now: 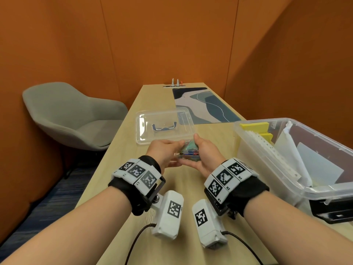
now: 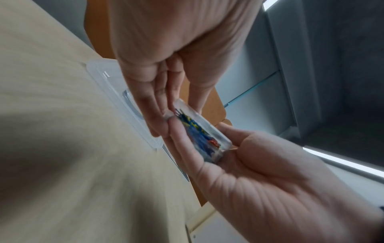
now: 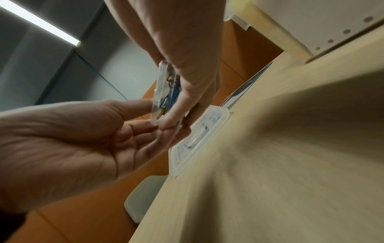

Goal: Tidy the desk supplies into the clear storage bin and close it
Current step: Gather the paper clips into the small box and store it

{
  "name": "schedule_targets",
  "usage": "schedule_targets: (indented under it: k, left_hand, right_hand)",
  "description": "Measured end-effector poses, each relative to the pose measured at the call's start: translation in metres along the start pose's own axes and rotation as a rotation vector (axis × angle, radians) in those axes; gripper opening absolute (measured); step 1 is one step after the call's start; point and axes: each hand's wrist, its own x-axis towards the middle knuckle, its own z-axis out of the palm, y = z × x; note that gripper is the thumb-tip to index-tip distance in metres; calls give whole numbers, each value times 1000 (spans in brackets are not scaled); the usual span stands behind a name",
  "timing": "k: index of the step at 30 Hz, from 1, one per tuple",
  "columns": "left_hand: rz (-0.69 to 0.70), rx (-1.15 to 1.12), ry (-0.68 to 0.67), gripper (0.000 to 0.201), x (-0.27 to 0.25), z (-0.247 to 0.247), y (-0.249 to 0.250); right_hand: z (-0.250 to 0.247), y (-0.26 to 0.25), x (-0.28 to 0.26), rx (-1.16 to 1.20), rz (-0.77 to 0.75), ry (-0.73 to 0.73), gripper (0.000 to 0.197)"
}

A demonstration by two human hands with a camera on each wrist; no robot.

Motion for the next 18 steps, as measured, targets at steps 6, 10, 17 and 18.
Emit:
schedule_targets:
  k: [6, 10, 17, 18]
  left_hand:
    - [15, -51, 28, 32, 0, 2, -1]
    - [35, -51, 15, 38, 2, 2, 1]
    - [-59, -12, -109, 19, -1, -2, 9]
    - [-71, 1, -119, 13, -1, -2, 11]
  right_hand:
    - [0, 1, -1, 72, -14, 14, 40]
    - [0, -2, -4, 72, -38, -9, 39]
    - [0, -9, -14, 63, -20, -61, 36]
    - [-1, -9, -15, 58, -15, -62, 38]
